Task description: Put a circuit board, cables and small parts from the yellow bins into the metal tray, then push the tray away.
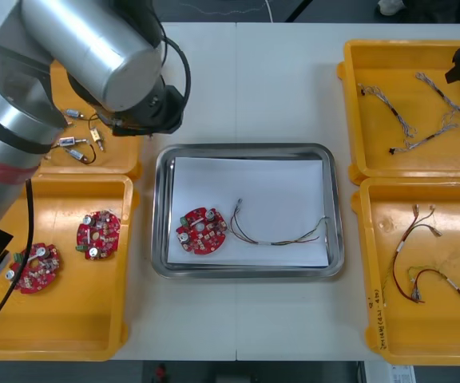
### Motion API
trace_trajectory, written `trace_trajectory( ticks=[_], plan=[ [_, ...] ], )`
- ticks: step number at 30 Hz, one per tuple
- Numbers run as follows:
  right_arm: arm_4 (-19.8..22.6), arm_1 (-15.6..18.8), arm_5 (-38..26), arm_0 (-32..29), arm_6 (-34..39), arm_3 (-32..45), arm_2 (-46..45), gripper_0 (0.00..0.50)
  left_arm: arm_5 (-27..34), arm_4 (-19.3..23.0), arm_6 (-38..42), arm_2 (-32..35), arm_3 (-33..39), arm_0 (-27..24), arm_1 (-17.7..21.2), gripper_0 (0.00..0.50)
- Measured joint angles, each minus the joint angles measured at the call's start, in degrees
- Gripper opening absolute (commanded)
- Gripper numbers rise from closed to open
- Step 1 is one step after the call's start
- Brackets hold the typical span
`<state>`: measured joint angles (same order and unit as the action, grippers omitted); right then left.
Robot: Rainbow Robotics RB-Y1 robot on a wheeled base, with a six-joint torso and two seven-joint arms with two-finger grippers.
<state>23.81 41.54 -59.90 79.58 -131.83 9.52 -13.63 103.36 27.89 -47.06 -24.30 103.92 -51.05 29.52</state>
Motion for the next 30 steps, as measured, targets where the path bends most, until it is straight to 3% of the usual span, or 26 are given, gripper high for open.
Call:
trace_trajectory(
  ticks=[12, 19, 30],
  plan=[
    [-0.91, -0.03, 4.54, -0.07, 0.00, -0.85, -2.09, 0.500, -2.13, -1.59, 3.39, -8.65, 0.00, 0.30, -1.55, 0.002],
    [-0.52, -0.05, 6.16, -0.34, 0.00, -0.85, -2.19, 0.500, -6.31, -5.29, 5.95, -9.88, 0.00, 4.32, -2.03, 0.002],
    [3.04, -0.85, 12.04, -3.67, -0.24, -0.85, -3.21, 0.500, -10.63, -5.66, 6.13, -12.33, -3.96, 5.67, -2.47, 0.001]
  ],
)
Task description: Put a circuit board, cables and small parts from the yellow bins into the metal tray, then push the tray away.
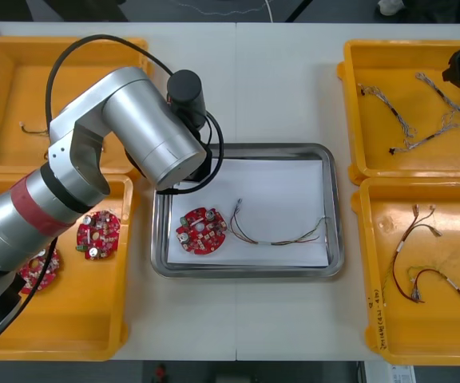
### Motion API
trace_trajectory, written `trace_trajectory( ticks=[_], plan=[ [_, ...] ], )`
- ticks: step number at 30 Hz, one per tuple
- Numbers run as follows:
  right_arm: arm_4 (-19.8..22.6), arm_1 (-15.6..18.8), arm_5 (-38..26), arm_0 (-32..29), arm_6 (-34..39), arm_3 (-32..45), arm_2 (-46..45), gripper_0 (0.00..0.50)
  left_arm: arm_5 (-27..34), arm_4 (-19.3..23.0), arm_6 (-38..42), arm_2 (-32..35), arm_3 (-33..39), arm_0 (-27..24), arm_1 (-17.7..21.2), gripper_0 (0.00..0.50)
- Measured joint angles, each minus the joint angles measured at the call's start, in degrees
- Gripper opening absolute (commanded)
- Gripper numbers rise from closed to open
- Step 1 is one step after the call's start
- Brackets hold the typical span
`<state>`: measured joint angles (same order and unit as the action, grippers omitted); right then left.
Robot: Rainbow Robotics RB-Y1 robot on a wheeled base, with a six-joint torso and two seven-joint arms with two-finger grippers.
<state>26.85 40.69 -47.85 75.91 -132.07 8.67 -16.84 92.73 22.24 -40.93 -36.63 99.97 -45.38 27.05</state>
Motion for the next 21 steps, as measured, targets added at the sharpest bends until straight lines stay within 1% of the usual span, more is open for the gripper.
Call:
trace_trajectory(
  ticks=[8, 11, 18, 20, 21],
  plan=[
    [2.32, -0.71, 3.38, -2.32, -0.98, 0.00, 0.00, 0.500, -2.55, -0.44, 1.40, -1.54, -2.77, 0.05, -0.50, 0.002],
    [2.70, -0.77, 3.83, -2.85, -2.64, 0.00, 0.00, 0.500, -3.62, -0.74, 1.84, -2.08, -3.17, 0.25, -0.52, 0.002],
    [7.04, -1.00, 5.52, -4.65, -3.07, 0.00, 0.00, 0.500, -5.97, -1.91, 2.36, -2.38, -3.37, 1.43, -0.54, 0.003],
    [7.91, -1.05, 5.79, -5.10, -3.68, 0.00, 0.00, 0.500, -5.98, -2.02, 2.37, -2.54, -3.39, 1.43, -0.54, 0.012],
    [8.10, -1.08, 6.13, -5.31, -4.12, 0.00, 0.00, 0.500, -5.98, -2.12, 2.37, -2.62, -3.39, 1.43, -0.55, 0.050]
  ],
)
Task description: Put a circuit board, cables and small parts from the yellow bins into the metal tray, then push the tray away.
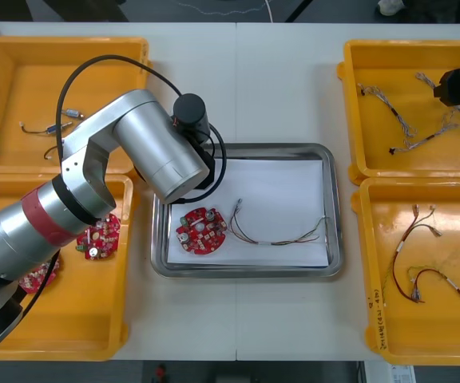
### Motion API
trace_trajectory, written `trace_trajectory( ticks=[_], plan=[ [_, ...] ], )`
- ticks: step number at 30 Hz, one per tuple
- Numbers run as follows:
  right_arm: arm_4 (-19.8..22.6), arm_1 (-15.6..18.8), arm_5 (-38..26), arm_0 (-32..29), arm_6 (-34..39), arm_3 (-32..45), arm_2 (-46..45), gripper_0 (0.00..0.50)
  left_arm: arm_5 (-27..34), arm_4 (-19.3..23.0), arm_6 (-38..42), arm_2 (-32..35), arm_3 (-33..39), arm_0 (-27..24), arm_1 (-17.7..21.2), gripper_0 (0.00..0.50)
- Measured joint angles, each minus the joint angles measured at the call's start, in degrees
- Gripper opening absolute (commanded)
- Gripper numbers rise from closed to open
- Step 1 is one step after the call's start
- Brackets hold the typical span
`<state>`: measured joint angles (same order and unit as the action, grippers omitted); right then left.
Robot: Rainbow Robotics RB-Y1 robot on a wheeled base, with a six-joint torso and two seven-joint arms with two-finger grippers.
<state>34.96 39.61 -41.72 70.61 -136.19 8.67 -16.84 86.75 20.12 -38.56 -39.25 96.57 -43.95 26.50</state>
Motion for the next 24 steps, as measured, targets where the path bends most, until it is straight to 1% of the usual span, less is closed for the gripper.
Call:
trace_trajectory(
  ticks=[1, 2, 3, 4, 5, 12, 15, 19, 21, 24],
  plan=[
    [0.05, -0.02, 0.49, -0.16, -0.39, 0.00, 0.00, 0.500, 0.00, -0.10, 0.00, -0.05, 0.00, 0.00, 0.00, 0.139],
    [0.08, -0.04, 0.87, -0.30, -0.68, 0.00, 0.00, 0.500, 0.00, -0.15, 0.00, -0.05, 0.00, 0.00, 0.00, 0.244],
    [0.22, -0.04, 1.17, -0.43, -0.97, 0.00, 0.00, 0.500, 0.00, -0.18, 0.01, -0.05, -0.01, 0.00, 0.00, 0.424],
    [0.48, -0.04, 1.38, -0.53, -1.29, 0.00, 0.00, 0.500, 0.00, -0.21, 0.02, -0.05, -0.01, 0.00, 0.00, 0.468],
    [0.79, -0.05, 1.63, -0.63, -1.61, 0.00, 0.00, 0.500, -0.01, -0.23, 0.02, -0.05, -0.01, 0.00, 0.00, 0.500],
    [2.75, -0.07, 3.39, -1.52, -2.28, 0.00, 0.00, 0.500, -0.01, -0.58, 0.38, -0.05, -0.02, 0.00, -0.01, 0.500],
    [3.40, -0.07, 3.55, -1.75, -4.27, 0.00, 0.00, 0.500, -0.01, -0.68, 0.51, -0.05, -0.02, 0.00, -0.01, 0.500],
    [5.74, -0.08, 3.97, -2.35, -5.03, 0.00, 0.00, 0.500, 0.11, -0.77, 0.62, -0.05, 0.02, 0.00, -0.01, 0.500],
    [7.19, -0.09, 4.59, -2.85, -5.09, 0.00, 0.00, 0.500, 0.90, -0.80, 0.62, -0.04, 0.31, 0.00, -0.01, 0.500],
    [8.37, -0.09, 4.97, -3.49, -5.80, 0.00, 0.00, 0.500, 4.08, -0.80, 0.62, 0.30, 1.73, 0.00, -0.01, 0.500]
  ],
)
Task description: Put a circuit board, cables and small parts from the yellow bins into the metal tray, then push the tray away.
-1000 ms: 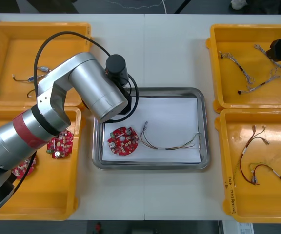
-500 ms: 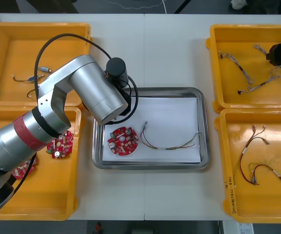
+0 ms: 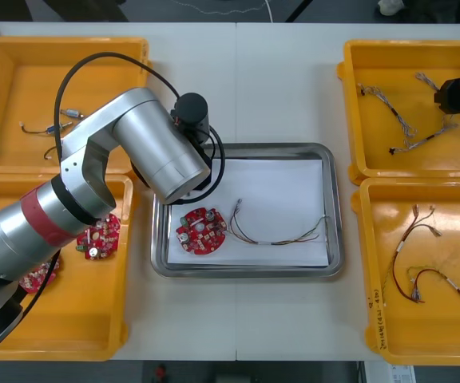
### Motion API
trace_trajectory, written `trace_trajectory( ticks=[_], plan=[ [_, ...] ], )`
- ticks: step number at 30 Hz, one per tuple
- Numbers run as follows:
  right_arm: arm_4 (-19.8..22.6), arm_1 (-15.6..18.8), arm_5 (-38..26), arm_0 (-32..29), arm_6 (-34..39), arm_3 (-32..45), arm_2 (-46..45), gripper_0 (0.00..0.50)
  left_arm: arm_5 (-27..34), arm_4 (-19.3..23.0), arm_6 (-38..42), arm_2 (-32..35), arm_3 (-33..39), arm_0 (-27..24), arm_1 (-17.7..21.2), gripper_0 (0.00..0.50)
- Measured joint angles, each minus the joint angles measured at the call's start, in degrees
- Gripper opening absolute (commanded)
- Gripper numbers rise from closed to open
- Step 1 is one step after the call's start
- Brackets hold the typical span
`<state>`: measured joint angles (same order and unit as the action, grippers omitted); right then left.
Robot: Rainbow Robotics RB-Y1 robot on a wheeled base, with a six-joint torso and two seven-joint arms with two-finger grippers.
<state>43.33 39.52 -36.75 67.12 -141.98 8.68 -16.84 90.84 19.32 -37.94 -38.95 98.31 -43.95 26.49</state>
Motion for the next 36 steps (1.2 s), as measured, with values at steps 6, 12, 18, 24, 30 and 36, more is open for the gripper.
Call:
trace_trajectory(
  ticks=[6, 12, 18, 24, 30, 36],
  plan=[
    [2.02, -0.01, 1.91, -0.91, -2.04, 0.00, 0.00, 0.500, 5.00, 1.73, 0.00, 3.68, 4.88, 0.00, 0.01, 0.500],
    [3.03, -0.01, 2.88, -1.08, -2.05, 0.00, 0.00, 0.500, 8.14, 6.15, 0.00, 9.21, 8.85, 0.00, 0.44, 0.500],
    [4.07, -0.01, 4.43, -1.74, -2.05, 0.00, 0.00, 0.500, 12.15, 12.60, -0.12, 15.42, 10.80, 0.00, 2.90, 0.500],
    [4.12, -0.01, 4.72, -2.57, -2.05, 0.00, 0.00, 0.500, 15.74, 18.41, -3.55, 22.06, 10.99, 0.00, 6.54, 0.500],
    [4.28, -0.02, 4.79, -3.16, -2.04, 0.00, 0.00, 0.500, 16.74, 23.98, -16.59, 27.25, 10.96, 0.00, 10.76, 0.500],
    [5.06, -0.02, 5.37, -3.38, -2.03, 0.00, 0.00, 0.500, 17.27, 27.50, -22.00, 30.87, 8.23, 0.00, 14.23, 0.500]
  ],
)
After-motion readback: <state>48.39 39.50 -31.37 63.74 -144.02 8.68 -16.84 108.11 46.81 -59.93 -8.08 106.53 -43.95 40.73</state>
